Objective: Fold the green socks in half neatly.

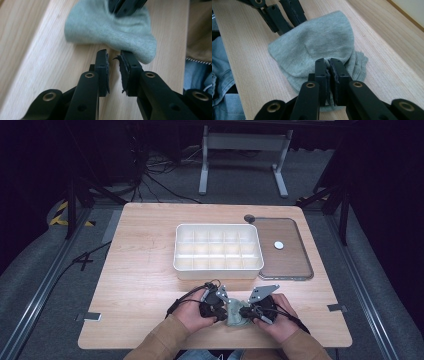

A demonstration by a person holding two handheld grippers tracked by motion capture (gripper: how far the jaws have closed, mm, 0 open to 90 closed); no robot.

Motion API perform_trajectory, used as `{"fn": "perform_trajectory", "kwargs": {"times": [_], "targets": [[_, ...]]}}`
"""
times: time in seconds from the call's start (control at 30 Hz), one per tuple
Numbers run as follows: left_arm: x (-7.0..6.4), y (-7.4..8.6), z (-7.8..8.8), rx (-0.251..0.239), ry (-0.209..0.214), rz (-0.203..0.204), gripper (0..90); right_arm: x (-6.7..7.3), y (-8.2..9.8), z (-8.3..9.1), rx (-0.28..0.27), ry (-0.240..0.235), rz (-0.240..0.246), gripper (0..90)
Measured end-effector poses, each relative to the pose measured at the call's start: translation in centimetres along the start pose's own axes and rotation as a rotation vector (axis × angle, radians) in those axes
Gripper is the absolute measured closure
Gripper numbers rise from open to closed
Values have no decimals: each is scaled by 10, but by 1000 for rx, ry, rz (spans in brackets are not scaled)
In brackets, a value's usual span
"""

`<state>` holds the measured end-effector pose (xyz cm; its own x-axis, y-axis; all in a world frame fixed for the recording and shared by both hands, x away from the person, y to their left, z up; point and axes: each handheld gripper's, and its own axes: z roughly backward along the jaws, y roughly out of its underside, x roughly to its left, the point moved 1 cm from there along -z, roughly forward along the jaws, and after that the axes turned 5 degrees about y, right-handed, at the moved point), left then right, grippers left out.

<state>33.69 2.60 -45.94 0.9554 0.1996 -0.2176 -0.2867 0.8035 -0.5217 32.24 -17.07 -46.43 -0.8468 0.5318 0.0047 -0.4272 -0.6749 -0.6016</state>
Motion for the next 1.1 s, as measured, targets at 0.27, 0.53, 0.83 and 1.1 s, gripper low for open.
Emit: {"fn": "perform_trajectory", "kwargs": {"times": [0.27,0.53,0.83,1.1], "targets": [[-7,-10,4,-41,-39,-129,695,8,-4,-5,-23,-35,8,863],[-5,-7,5,-39,-29,-116,648,5,-2,4,-48,-37,-15,773],[-5,-7,-1,-27,-29,-109,636,-33,29,36,-108,-25,-81,822],[-10,-13,-3,-68,-37,-148,620,-10,23,9,-40,-60,14,816]]}}
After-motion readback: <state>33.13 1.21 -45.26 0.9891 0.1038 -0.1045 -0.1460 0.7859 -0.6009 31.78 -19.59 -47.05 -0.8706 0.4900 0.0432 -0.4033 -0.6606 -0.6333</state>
